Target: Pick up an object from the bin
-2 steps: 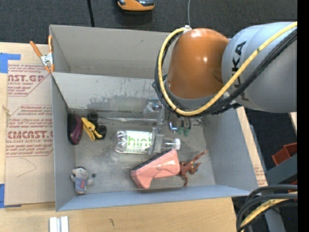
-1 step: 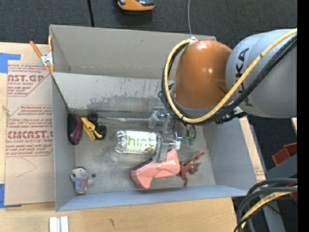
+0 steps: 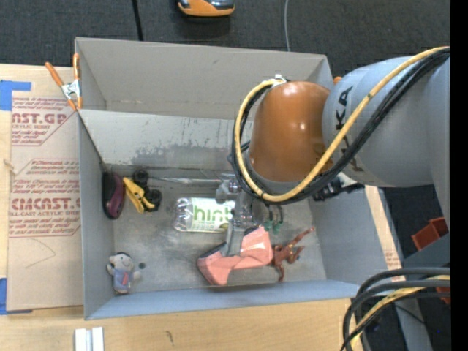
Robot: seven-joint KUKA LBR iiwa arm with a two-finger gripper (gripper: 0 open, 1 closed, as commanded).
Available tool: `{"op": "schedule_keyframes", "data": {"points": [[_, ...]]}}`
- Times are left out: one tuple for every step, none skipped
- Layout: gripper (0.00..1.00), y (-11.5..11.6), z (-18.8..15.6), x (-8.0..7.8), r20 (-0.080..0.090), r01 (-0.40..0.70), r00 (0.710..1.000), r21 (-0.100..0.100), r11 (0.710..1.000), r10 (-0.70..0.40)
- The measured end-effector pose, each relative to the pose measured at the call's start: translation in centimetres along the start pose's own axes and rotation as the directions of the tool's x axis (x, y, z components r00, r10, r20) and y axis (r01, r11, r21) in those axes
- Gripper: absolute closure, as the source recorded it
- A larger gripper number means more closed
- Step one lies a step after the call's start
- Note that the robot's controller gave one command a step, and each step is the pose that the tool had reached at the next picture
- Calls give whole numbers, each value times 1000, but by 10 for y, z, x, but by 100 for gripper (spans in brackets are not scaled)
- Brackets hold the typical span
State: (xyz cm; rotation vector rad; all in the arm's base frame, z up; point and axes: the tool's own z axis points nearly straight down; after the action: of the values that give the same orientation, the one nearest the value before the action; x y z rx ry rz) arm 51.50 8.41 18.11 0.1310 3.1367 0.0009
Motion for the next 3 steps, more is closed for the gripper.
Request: {"op": "schedule_keyframes", "data": {"points": [[0,-13,18,-12,-1,81,997,0,997,-81],[0,-26,41,-33,1,-216,976,0,976,216],[0,-17,76,-55,2,-78,997,1,997,78]]}}
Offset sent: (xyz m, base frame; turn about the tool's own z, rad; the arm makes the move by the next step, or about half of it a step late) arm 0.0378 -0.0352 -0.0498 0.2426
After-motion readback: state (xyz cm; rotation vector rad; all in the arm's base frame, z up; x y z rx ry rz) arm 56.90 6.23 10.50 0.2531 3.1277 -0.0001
